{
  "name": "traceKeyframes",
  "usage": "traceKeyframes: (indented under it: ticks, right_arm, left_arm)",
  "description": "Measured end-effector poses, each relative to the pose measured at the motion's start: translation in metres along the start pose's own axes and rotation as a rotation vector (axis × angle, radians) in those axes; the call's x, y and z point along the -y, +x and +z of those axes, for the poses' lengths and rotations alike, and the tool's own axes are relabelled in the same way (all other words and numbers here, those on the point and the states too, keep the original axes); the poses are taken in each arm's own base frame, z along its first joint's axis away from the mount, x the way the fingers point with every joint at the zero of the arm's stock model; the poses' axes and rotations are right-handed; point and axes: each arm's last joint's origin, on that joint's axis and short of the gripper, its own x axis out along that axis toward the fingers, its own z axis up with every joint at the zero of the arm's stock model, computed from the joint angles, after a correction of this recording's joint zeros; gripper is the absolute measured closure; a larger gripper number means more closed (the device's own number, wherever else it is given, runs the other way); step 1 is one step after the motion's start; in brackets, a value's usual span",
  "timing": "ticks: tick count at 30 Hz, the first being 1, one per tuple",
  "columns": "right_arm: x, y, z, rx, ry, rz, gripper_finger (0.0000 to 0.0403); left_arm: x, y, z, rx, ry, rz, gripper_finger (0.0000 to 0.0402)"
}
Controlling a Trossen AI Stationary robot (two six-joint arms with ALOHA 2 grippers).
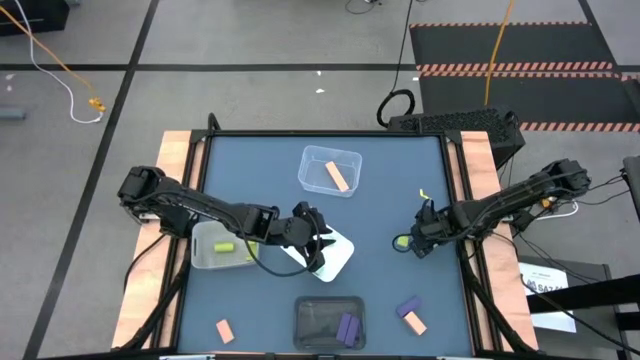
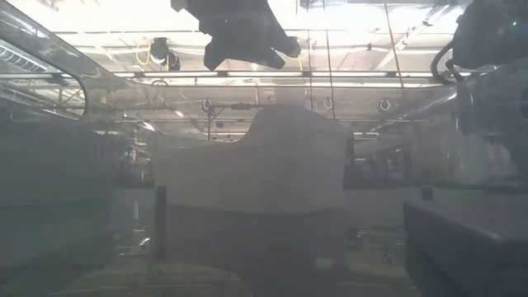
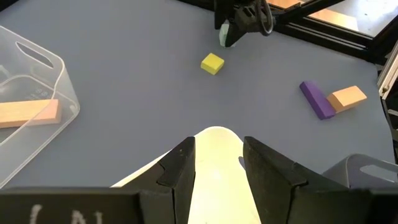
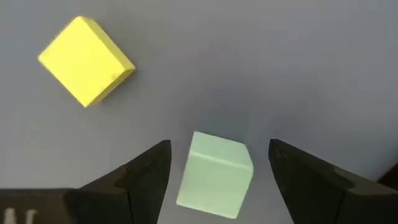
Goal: Sort & place blocks by color
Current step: Put the blue block into the white bin
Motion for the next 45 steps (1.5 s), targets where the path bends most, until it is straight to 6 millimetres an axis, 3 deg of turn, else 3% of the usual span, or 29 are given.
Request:
traceKeyframes:
  ticks: [7,14,23,30,37,45]
  right_arm:
    - [0.0,0.0,-0.001,-0.017,0.019,0.0,0.0179]
    - [0.0,0.0,0.0,-0.015,-0.025,0.006,0.028]
    - [-0.016,-0.002,0.01,0.132,-0.13,0.158,0.0286]
    - [-0.033,-0.023,0.041,0.612,-0.193,0.295,0.0286]
    - [-0.056,-0.067,0.074,1.13,-0.406,0.507,0.0286]
    - [-0.065,-0.11,0.078,1.628,-0.713,0.571,0.0286]
  left_arm:
    - [0.0,0.0,-0.001,-0.011,0.011,0.003,0.0266]
    - [0.0,0.0,-0.001,-0.012,0.026,0.004,0.0266]
    - [0.0,0.0,-0.001,-0.012,0.007,0.004,0.0266]
    - [0.0,0.0,0.0,0.006,-0.028,-0.003,0.0266]
    - [0.001,0.0,0.0,0.004,-0.072,-0.005,0.0266]
    - [0.007,-0.002,-0.002,0.017,-0.066,0.01,0.0266]
